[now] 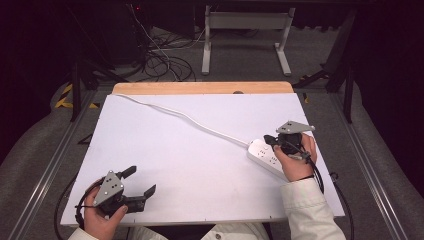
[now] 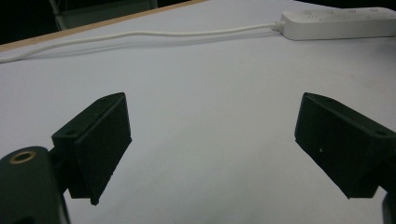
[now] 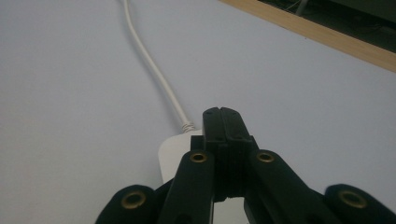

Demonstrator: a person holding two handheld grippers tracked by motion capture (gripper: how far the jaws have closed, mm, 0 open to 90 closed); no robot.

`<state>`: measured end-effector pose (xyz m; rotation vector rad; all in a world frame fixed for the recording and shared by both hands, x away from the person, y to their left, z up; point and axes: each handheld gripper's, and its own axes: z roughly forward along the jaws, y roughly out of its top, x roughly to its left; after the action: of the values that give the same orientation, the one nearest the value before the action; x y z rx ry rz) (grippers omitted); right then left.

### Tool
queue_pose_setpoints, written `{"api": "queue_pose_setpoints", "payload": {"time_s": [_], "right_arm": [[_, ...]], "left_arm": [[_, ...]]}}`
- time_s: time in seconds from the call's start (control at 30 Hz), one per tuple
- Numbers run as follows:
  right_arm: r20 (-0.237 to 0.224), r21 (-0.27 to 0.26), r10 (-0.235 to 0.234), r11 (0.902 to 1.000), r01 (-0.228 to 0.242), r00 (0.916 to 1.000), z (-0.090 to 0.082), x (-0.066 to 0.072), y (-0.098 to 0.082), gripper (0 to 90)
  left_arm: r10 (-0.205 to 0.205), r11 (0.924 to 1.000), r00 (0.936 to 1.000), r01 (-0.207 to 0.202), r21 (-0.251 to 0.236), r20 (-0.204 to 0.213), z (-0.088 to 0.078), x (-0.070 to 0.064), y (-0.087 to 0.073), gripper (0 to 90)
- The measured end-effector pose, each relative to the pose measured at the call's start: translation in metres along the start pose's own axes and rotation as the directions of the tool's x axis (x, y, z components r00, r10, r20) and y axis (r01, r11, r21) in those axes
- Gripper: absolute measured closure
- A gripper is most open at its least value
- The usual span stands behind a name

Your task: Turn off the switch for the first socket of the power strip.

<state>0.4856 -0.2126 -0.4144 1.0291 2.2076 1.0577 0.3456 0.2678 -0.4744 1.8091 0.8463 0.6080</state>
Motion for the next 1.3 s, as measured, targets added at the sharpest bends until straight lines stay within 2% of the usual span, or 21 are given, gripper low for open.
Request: {"api": "queue_pose_setpoints", "payload": {"time_s": [0.27, 0.37, 0.43, 0.53, 0.6, 0.73, 0.8, 0.9, 1.1, 1.2, 1.3], "right_arm": [[-0.010, -0.024, 0.001, 0.9997, -0.001, 1.0000, -0.006, 0.002, 0.004, 90.0], [-0.031, -0.023, 0.004, 0.9997, -0.004, 0.9995, -0.008, 0.002, 0.005, 90.0], [-0.042, -0.019, 0.017, 0.9997, -0.018, 0.9990, -0.009, 0.003, 0.005, 79.6], [-0.038, -0.033, 0.011, 0.9994, -0.012, 0.9992, -0.014, 0.005, 0.007, 69.6], [-0.047, -0.042, 0.024, 0.9988, -0.026, 0.9986, -0.019, 0.007, 0.009, 62.1], [-0.070, -0.098, 0.046, 0.9938, -0.053, 0.9964, -0.027, 0.009, 0.011, 46.8], [-0.081, -0.120, 0.048, 0.9911, -0.057, 0.9956, -0.031, 0.010, 0.012, 44.5], [-0.086, -0.113, 0.048, 0.9919, -0.057, 0.9952, -0.037, 0.013, 0.013, 41.5], [-0.083, -0.108, 0.031, 0.9934, -0.039, 0.9961, -0.045, 0.020, 0.012, 35.2], [-0.081, -0.138, 0.007, 0.9902, -0.018, 0.9967, -0.047, 0.021, 0.010, 31.8], [-0.102, -0.172, 0.003, 0.9848, -0.021, 0.9948, -0.049, 0.022, 0.007, 29.7]], "left_arm": [[0.003, 1.0000, 1.0000, -0.003, 0.002, -0.001, 0.000, 0.000, 0.000, 11.1], [0.007, 1.0000, 1.0000, -0.007, 0.002, -0.003, 0.000, 0.001, 0.000, 11.1], [0.001, 1.0000, 1.0000, -0.001, 0.002, -0.001, 0.000, 0.000, 0.000, 11.1], [0.002, 1.0000, 1.0000, -0.002, 0.002, 0.000, -0.001, 0.000, 0.000, 11.1], [0.001, 1.0000, 1.0000, -0.001, 0.003, 0.000, -0.001, 0.000, 0.000, 11.1], [0.003, 1.0000, 1.0000, -0.003, 0.002, 0.001, -0.001, 0.000, 0.000, 11.1], [0.003, 1.0000, 1.0000, -0.003, 0.003, 0.001, -0.001, 0.000, 0.000, 11.1], [-0.009, 1.0000, 1.0000, 0.009, -0.002, 0.002, -0.001, 0.000, 0.000, 11.1], [-0.002, 1.0000, 1.0000, 0.002, 0.000, 0.002, -0.001, 0.000, 0.000, 11.1], [-0.002, 1.0000, 1.0000, 0.002, -0.001, 0.001, -0.002, 0.000, 0.000, 11.1], [-0.001, 1.0000, 1.0000, 0.001, 0.001, 0.002, -0.002, 0.000, 0.000, 11.1]]}}
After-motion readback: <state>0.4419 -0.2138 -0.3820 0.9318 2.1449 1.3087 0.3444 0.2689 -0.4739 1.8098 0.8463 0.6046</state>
